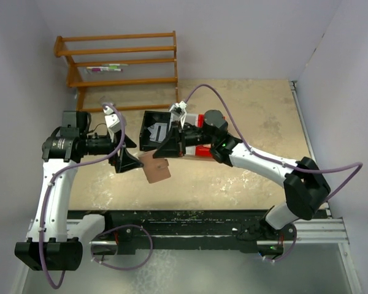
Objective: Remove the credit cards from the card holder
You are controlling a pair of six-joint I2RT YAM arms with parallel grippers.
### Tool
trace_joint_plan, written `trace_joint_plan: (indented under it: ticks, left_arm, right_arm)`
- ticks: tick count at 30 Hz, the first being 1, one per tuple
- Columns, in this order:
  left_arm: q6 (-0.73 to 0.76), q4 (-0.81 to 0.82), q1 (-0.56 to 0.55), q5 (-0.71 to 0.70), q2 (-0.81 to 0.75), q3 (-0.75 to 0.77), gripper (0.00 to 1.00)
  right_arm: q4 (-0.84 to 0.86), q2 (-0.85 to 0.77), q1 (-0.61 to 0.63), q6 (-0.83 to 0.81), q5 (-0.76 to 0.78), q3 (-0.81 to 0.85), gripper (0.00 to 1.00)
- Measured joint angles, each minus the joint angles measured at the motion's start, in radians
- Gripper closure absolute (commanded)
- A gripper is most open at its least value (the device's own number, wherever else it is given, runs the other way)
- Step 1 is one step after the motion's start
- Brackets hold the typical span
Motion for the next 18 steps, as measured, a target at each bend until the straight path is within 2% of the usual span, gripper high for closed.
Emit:
trace_joint_plan:
  ticks: [4, 8, 10, 15, 18]
  left_arm:
    - [-0.053, 0.028, 0.0, 0.023, 0.005, 0.0, 0.01]
    - [-0.056, -0.004, 0.0, 0.097, 0.064, 0.011, 0.09]
    - [-0.053, -0.024, 0.0, 0.136, 0.094, 0.017, 0.19]
    - [-0.029, -0.082, 0.0, 0.211, 0.122, 0.024, 0.53]
    - [-0.022, -0.095, 0.0, 0.234, 0.121, 0.026, 0.61]
  right_arm:
    - [-0.005, -0.014, -0.012, -0.01, -0.035, 0.015, 1.0]
    - [-0.029, -0.01, -0.011, -0.023, -0.068, 0.074, 1.0]
    - [-0.03, 0.001, -0.011, -0.027, -0.076, 0.117, 1.0]
    - [-0.032, 0.02, -0.011, -0.04, -0.082, 0.161, 1.0]
    - [-0.035, 0.031, -0.013, -0.045, -0.082, 0.166, 1.0]
